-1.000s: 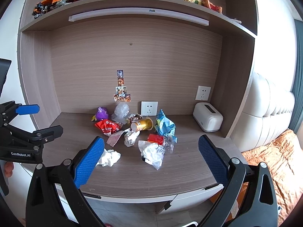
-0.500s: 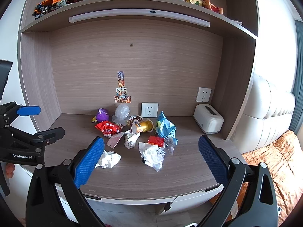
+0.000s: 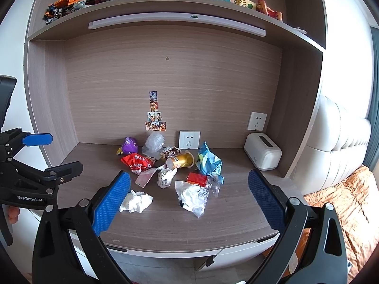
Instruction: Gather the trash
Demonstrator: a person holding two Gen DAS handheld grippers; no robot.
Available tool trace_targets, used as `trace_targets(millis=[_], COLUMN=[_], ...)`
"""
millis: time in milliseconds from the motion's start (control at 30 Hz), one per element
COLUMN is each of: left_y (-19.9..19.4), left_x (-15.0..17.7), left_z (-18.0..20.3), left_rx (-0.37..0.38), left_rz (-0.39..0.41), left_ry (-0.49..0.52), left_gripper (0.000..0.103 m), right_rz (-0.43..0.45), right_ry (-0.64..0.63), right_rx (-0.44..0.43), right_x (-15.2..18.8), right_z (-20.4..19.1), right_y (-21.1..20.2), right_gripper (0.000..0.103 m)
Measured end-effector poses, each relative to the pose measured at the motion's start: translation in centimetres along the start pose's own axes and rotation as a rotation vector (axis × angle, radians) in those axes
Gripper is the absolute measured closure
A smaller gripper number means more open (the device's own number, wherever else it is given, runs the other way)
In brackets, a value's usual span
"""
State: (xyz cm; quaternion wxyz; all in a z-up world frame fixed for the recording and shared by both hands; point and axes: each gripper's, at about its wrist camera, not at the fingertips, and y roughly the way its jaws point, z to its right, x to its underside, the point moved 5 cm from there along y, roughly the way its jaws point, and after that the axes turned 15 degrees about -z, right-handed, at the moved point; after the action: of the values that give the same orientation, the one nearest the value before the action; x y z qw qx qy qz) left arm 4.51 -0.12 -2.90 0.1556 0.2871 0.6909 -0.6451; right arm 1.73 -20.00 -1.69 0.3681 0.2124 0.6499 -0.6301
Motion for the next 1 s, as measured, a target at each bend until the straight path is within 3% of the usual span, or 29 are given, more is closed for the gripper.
trace_targets(millis=[1000], left_y=[0.80], left_x=[0.34], left_z=[-0.25], left_rx=[0.004], left_rz=[-0.016], left_ry=[-0.003], left_gripper=[0.004], right_rz=[-0.014], right_ry=[-0.007], right_rx=[-0.012], right_x=[0.03], right_z=[-0.38], right_y=[0.88], right_gripper=[0.004])
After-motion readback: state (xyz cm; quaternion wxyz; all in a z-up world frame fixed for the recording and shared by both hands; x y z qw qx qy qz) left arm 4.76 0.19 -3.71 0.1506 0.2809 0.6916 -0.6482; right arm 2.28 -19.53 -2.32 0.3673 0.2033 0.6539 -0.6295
